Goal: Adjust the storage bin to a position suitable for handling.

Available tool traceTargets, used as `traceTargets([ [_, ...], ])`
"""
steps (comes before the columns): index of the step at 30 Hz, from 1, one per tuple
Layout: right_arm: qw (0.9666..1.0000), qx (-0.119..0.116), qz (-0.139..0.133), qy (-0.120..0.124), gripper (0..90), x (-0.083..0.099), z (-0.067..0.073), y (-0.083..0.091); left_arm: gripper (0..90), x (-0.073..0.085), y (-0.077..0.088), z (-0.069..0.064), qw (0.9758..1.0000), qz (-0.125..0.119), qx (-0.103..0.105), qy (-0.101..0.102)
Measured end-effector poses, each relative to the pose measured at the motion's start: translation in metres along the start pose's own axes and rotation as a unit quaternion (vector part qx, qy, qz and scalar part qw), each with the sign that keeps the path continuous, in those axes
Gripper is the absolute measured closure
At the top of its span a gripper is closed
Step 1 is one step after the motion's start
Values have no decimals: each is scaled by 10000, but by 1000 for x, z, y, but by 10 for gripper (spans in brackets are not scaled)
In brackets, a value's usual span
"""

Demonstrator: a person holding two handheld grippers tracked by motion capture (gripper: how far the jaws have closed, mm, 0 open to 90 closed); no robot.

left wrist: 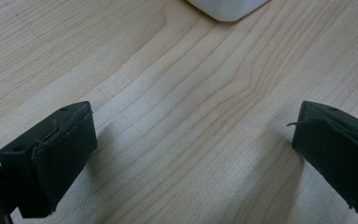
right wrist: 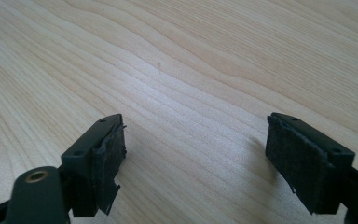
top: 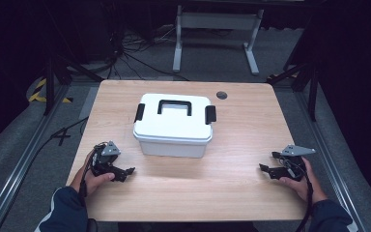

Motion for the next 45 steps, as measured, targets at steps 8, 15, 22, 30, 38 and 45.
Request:
traceTargets([
  [8,10000,-41,13,35,192,-1,-1,-1,5,4,3,-1,10000,-24,-36,-1],
  [15,10000,-16,14,17,192,-1,-1,-1,5,4,3,-1,10000,-22,-42,6],
  [22,10000,59,72,-36,225,-2,-1,0,1,4,3,-1,10000,-1,-9,27],
  [30,9994,-52,-227,251,276,-21,8,10,2,4,3,-1,10000,-39,-41,13],
  [38,9988,-106,-379,290,300,-36,11,15,2,4,3,-1,10000,-19,-27,22],
  [45,9977,-193,-351,554,301,-48,21,21,2,4,3,0,10000,-29,-39,9],
])
Point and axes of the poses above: each handheld gripper's, and its own axes: y roughly backward along the jaws, x roughly out of its underside, z roughly to its left, the point moved 2 cm from there along -y, roughly forward along the jaws, and after that the axes turned 12 degrees about -x, right-handed, at the moved point
